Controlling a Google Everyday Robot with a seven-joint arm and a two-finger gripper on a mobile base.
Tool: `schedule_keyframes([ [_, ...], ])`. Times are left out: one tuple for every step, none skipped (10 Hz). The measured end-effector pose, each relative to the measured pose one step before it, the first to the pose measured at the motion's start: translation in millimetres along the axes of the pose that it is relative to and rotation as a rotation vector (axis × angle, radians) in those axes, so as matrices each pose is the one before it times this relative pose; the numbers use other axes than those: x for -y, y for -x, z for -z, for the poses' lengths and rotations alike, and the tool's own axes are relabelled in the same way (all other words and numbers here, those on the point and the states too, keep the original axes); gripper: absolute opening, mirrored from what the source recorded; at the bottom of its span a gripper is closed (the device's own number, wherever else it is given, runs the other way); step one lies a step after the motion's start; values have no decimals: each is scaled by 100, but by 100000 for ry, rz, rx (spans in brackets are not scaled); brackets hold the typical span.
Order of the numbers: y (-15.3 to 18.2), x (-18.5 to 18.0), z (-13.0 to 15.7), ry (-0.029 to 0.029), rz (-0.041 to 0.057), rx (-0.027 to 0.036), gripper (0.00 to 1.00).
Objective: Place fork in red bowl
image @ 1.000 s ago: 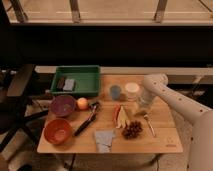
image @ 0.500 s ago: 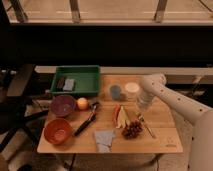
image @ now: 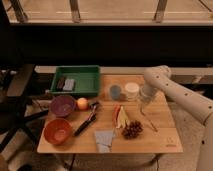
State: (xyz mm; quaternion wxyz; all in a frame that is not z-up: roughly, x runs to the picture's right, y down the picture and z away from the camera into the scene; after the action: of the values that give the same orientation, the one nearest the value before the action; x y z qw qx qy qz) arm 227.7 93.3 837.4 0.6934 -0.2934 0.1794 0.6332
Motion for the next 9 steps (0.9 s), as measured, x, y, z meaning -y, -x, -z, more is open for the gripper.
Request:
schedule_keyframes([
  [365, -370, 1250, 192, 454, 1214, 0],
  [503, -611, 1413, 859, 923, 1605, 0],
  [420, -547, 746, 1640, 983, 987, 0],
  [346, -544, 862, 2830, 786, 526, 0],
  [442, -709, 1392, 5669, 816, 711, 0],
  [337, -956, 1906, 6754, 974, 867, 0],
  [324, -1371, 1756, 5134, 1416, 588, 0],
  [494, -1956, 1803, 6537, 1855, 636, 0],
  [375, -2211, 1372, 5147, 2351, 356, 0],
])
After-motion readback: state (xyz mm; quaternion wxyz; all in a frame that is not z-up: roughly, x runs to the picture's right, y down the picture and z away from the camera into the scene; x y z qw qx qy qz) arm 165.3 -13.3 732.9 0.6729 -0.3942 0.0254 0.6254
